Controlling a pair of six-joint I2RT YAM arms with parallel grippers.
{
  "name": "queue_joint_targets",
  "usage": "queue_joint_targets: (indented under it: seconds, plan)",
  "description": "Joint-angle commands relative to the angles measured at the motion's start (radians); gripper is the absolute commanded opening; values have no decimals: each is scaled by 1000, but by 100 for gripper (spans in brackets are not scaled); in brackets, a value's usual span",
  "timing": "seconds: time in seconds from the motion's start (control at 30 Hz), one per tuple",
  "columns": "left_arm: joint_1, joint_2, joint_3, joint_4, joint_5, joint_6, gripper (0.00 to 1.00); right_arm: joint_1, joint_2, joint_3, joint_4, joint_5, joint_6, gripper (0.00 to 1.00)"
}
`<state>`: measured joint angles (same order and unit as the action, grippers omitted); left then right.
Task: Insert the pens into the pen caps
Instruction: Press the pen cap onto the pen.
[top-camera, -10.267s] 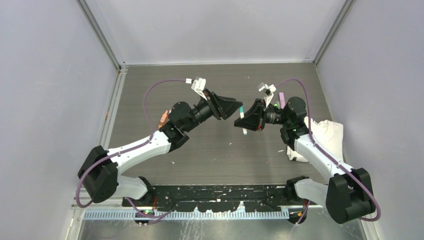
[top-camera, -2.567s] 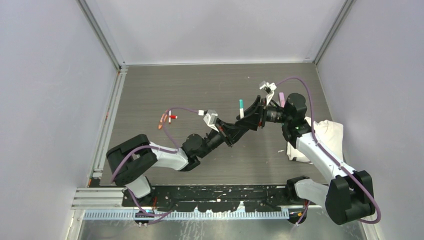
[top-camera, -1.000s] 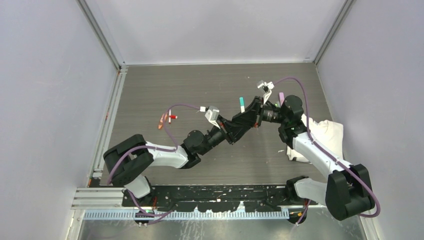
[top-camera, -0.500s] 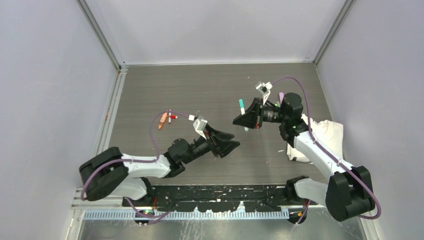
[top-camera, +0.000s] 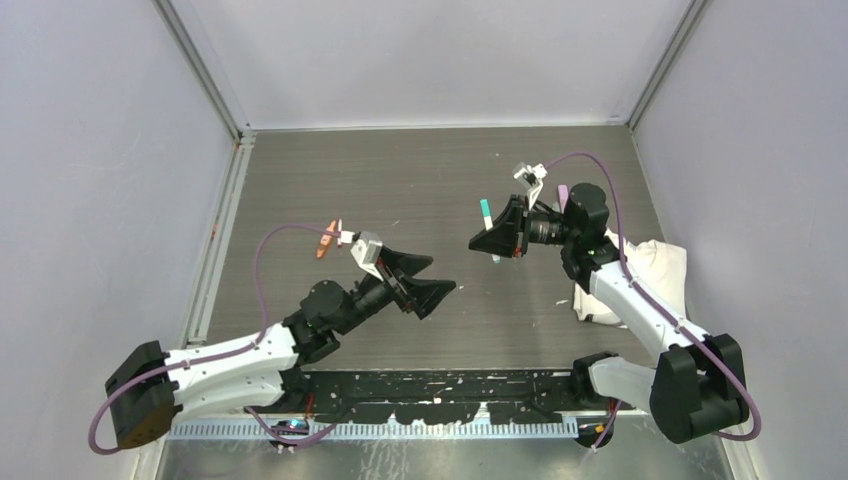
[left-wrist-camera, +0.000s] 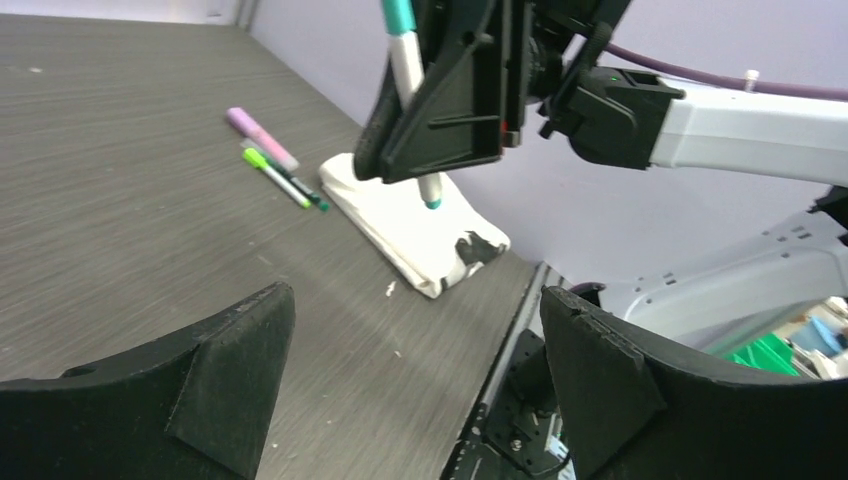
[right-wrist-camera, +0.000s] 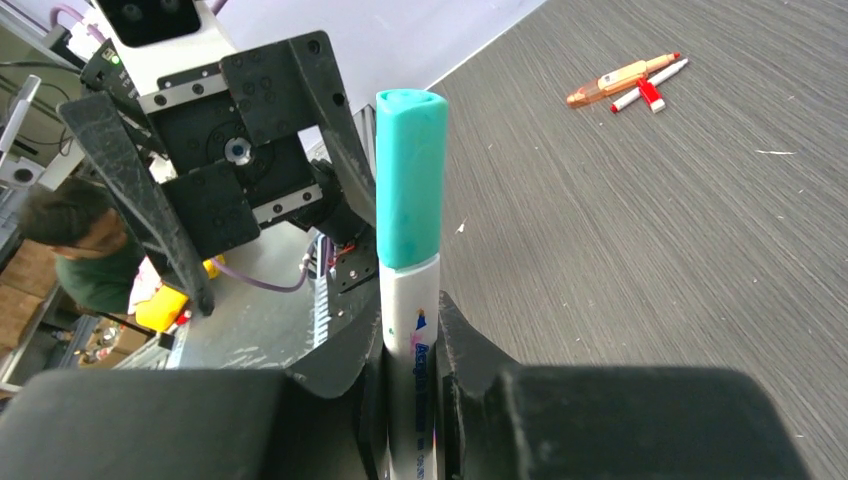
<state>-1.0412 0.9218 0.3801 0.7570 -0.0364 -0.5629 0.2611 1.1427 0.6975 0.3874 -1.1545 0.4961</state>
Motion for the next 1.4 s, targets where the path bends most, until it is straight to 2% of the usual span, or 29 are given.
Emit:
queue_joint_targets:
  seconds: [0.0, 0.2, 0.37, 0.63, 0.8, 0.87, 1.17, 1.37]
  plan:
    - [33, -57, 36, -118, -67, 36, 94, -6, -20, 50, -35, -42, -64, 1]
    - [137, -35, 102, -123, 82, -44, 96, -11, -18, 107, -241, -66, -213, 1]
    - [211, -3, 137, -91, 157, -131, 100, -11, -25, 106, -246, -60, -214, 1]
    - [344, 17, 223, -117, 258, -264, 100, -11, -26, 101, -249, -37, -214, 1]
    - [363, 114, 319, -80, 324, -307, 100, -10, -35, 100, -249, -37, -216, 1]
    - [363, 159, 336, -22, 339, -331, 97, -10, -37, 100, -248, -41, -214, 1]
    - [349, 381, 411, 214, 382, -422, 73, 0, -35, 93, -199, -71, -170, 1]
    - [297, 497, 454, 335, 371, -416, 67, 6, -28, 92, -196, -73, -169, 1]
